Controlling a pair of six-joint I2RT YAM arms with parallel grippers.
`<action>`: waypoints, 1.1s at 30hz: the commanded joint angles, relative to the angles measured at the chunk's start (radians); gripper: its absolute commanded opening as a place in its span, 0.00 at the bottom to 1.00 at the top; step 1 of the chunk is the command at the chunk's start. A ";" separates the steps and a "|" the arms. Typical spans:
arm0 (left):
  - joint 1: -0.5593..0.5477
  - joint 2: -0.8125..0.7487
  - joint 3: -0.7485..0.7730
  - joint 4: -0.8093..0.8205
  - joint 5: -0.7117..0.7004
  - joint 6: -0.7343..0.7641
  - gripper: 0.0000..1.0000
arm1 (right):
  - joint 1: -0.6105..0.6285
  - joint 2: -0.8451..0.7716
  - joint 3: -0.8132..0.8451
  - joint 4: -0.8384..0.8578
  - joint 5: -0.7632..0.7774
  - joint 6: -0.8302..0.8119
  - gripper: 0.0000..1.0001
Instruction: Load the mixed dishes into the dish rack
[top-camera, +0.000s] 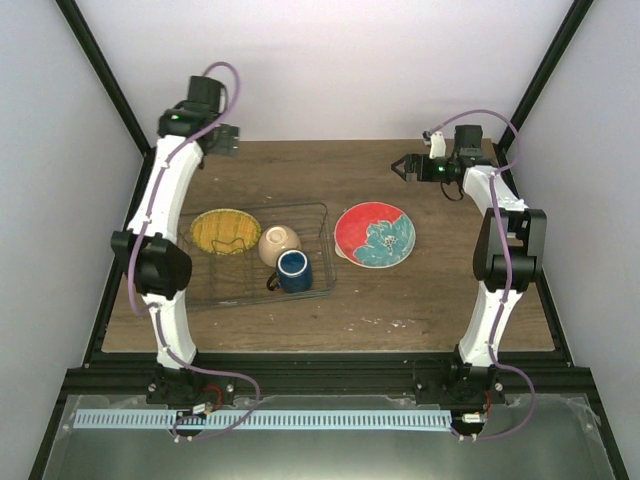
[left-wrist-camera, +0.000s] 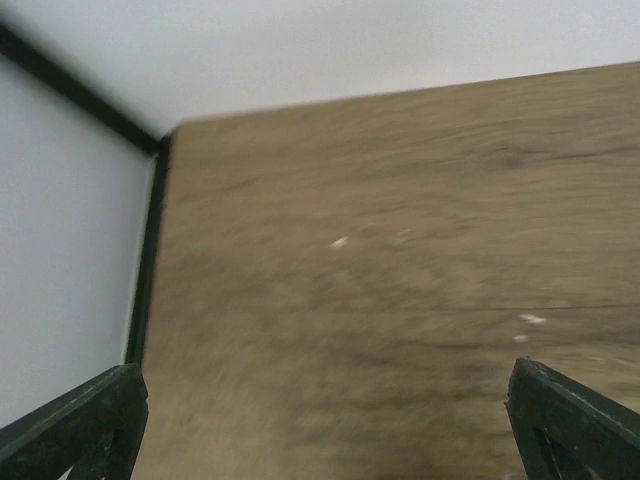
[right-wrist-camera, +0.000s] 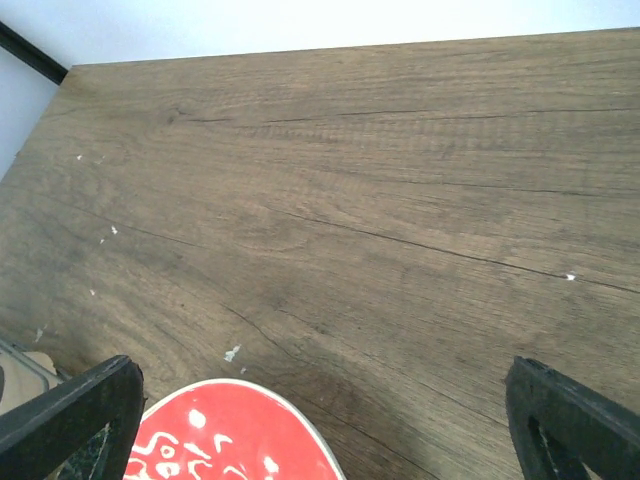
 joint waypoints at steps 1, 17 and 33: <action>0.046 -0.126 -0.083 -0.205 -0.066 -0.241 1.00 | 0.009 -0.007 0.004 -0.009 0.047 0.020 1.00; 0.065 -0.242 -0.342 -0.388 0.353 -0.387 1.00 | 0.013 0.062 0.051 -0.025 0.001 0.058 1.00; 0.124 -0.408 -0.611 -0.405 0.399 -0.445 1.00 | 0.018 0.072 0.054 -0.027 -0.006 0.061 1.00</action>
